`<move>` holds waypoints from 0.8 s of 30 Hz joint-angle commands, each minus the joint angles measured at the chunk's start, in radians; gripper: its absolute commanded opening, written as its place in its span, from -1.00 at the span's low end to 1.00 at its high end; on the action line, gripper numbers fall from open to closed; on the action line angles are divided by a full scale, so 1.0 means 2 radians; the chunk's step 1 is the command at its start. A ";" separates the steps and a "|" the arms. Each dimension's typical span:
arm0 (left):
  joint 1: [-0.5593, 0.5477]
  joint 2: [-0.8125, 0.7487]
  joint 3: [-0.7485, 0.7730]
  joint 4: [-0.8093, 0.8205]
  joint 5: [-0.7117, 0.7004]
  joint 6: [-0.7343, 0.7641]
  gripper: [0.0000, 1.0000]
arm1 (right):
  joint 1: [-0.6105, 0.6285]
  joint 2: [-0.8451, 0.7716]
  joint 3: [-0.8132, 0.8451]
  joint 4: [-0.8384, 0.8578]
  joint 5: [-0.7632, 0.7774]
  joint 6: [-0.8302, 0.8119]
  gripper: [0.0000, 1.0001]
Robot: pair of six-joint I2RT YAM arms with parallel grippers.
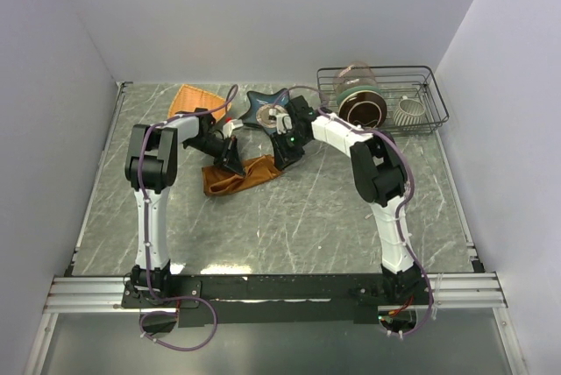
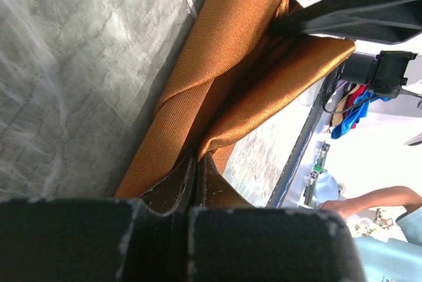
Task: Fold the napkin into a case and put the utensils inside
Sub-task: Fold the 2/3-rectangle-folded napkin at the center of the board.
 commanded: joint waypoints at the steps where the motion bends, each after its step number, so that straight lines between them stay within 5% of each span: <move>1: 0.002 0.014 0.003 -0.007 -0.035 0.017 -0.99 | -0.018 -0.067 0.012 -0.016 0.002 -0.016 -0.18; 10: 0.002 0.023 0.020 -0.013 -0.038 0.019 -0.98 | -0.013 -0.076 0.031 0.022 -0.073 -0.037 0.57; 24: 0.002 0.024 0.015 -0.011 -0.035 0.022 -0.99 | 0.036 -0.014 0.054 0.027 -0.031 -0.104 0.55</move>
